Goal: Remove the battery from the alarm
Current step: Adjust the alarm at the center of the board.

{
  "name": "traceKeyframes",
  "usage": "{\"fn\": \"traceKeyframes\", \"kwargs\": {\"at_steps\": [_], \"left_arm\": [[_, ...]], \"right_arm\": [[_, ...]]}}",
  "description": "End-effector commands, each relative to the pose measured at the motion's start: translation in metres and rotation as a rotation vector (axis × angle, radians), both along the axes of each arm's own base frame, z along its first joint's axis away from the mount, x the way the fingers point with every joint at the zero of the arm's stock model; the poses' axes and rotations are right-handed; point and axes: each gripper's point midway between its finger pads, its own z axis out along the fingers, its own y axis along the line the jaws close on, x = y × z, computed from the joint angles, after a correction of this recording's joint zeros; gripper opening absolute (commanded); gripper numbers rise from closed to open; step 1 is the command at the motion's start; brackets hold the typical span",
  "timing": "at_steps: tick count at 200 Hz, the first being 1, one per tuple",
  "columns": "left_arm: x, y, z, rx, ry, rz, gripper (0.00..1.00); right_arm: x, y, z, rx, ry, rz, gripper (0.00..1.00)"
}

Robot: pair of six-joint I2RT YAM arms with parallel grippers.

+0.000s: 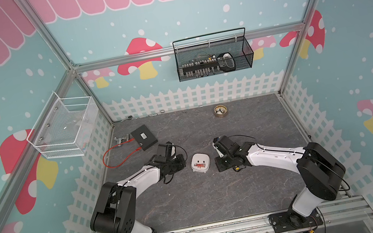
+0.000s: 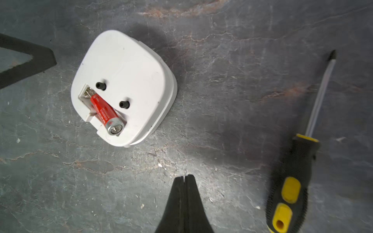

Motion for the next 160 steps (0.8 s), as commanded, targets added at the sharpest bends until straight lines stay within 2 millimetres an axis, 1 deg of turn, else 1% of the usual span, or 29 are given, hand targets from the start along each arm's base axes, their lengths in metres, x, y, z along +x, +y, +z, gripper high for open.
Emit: {"fn": "traceKeyframes", "kwargs": {"at_steps": [1,31,46,59,84,86,90,118,139,160], "left_arm": [[0.005,-0.010,-0.001,-0.032,-0.015,-0.003,0.00],[0.000,-0.018,-0.012,-0.045,0.003,-0.022,0.00],[-0.002,-0.024,-0.014,-0.054,0.005,-0.034,0.00],[-0.004,-0.027,-0.015,-0.060,0.009,-0.043,0.00],[-0.007,-0.028,-0.017,-0.072,0.014,-0.044,0.00],[-0.011,-0.034,-0.016,-0.072,0.014,-0.064,0.00],[-0.014,-0.037,-0.016,-0.074,0.015,-0.072,0.00],[-0.022,-0.037,-0.017,-0.075,0.018,-0.079,0.00],[-0.027,-0.036,-0.015,-0.082,0.016,-0.085,0.00],[-0.033,-0.040,-0.013,-0.092,0.017,-0.105,0.00]], "right_arm": [[0.003,0.023,-0.001,0.059,0.001,0.033,0.00],[0.005,0.030,-0.016,0.054,0.026,0.042,0.00],[0.008,0.034,-0.019,0.055,0.028,0.047,0.00],[0.012,0.037,-0.018,0.054,0.022,0.046,0.00],[0.021,0.045,-0.014,0.056,0.008,0.057,0.00],[0.021,0.045,-0.014,0.055,0.009,0.057,0.00],[0.022,0.047,-0.013,0.056,0.007,0.061,0.00],[0.029,0.054,-0.011,0.054,0.002,0.079,0.00],[0.031,0.055,-0.010,0.047,-0.001,0.084,0.00],[0.033,0.056,-0.007,0.043,-0.006,0.092,0.00]]}}
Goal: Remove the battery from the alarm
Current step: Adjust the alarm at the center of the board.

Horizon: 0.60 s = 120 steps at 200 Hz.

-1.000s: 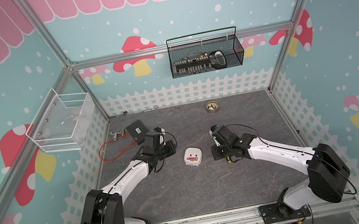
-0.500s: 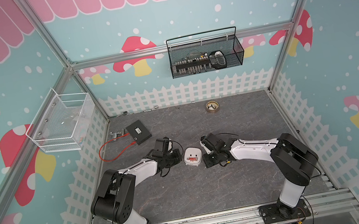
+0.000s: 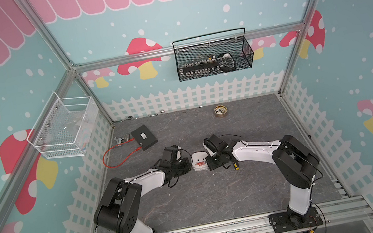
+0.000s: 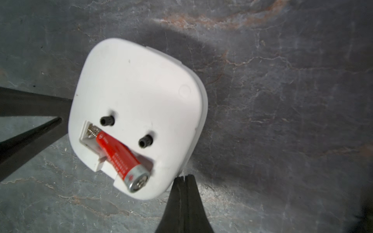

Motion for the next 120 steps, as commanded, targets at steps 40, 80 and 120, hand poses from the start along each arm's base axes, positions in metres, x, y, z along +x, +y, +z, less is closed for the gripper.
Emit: {"fn": "traceKeyframes", "kwargs": {"at_steps": [40,80,120], "left_arm": [[-0.021,-0.009,0.003,-0.026,0.018,-0.046,0.00],[-0.011,0.006,0.023,-0.026,-0.030,-0.005,0.00],[0.010,0.027,0.053,-0.031,-0.100,0.059,0.00]], "right_arm": [[0.011,0.000,0.031,-0.051,-0.090,0.056,0.05],[0.025,-0.039,0.102,-0.273,-0.302,0.209,0.19],[0.018,-0.026,0.182,-0.358,-0.614,0.721,0.51]]}}
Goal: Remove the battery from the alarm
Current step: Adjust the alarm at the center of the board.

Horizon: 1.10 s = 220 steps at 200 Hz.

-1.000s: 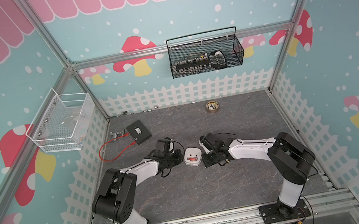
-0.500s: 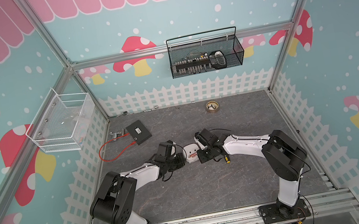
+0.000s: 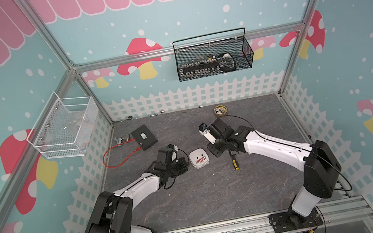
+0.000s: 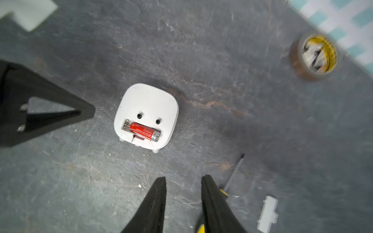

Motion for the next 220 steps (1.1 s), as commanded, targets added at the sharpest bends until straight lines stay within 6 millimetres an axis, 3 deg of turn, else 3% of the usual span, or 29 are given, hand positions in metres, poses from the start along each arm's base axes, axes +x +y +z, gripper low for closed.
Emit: {"fn": "traceKeyframes", "kwargs": {"at_steps": [1,16,37,55,65,84,120,156,171,192,202,213,220], "left_arm": [[0.011,0.010,0.017,0.008,-0.037,0.027,0.00],[0.018,0.010,0.022,-0.001,-0.048,0.033,0.00],[0.025,0.008,0.029,-0.023,-0.060,0.029,0.00],[0.028,0.009,0.035,-0.039,-0.077,0.034,0.00],[0.028,0.011,0.037,-0.044,-0.086,0.038,0.00],[0.030,0.011,0.041,-0.055,-0.096,0.034,0.00],[0.031,0.005,0.043,-0.096,-0.094,0.015,0.00],[0.032,0.001,0.037,-0.127,-0.087,0.009,0.00],[0.033,0.001,0.036,-0.132,-0.089,0.011,0.00],[0.033,-0.001,0.034,-0.140,-0.087,0.006,0.00],[0.033,-0.001,0.033,-0.142,-0.087,0.007,0.00],[0.033,-0.001,0.033,-0.145,-0.087,0.007,0.00],[0.033,-0.002,0.032,-0.146,-0.085,0.004,0.00]], "right_arm": [[-0.010,-0.001,0.038,-0.193,-0.185,0.366,0.53],[-0.008,0.008,0.059,-0.257,-0.308,0.534,0.73],[0.021,0.011,0.073,-0.388,-0.421,0.589,0.92],[0.047,0.009,0.082,-0.426,-0.445,0.553,0.95],[0.060,0.004,0.088,-0.428,-0.472,0.500,0.91],[0.078,-0.007,0.084,-0.485,-0.454,0.428,0.88],[0.061,0.000,0.061,-0.494,-0.347,0.605,0.89],[0.058,0.011,0.054,-0.447,-0.362,0.641,0.73],[0.062,0.015,0.065,-0.407,-0.471,0.584,0.85],[0.058,0.012,0.070,-0.367,-0.478,0.545,0.90],[0.045,0.014,0.062,-0.361,-0.438,0.614,0.89],[0.034,0.016,0.056,-0.356,-0.416,0.682,0.98],[0.030,0.015,0.051,-0.364,-0.400,0.714,0.99]]}}
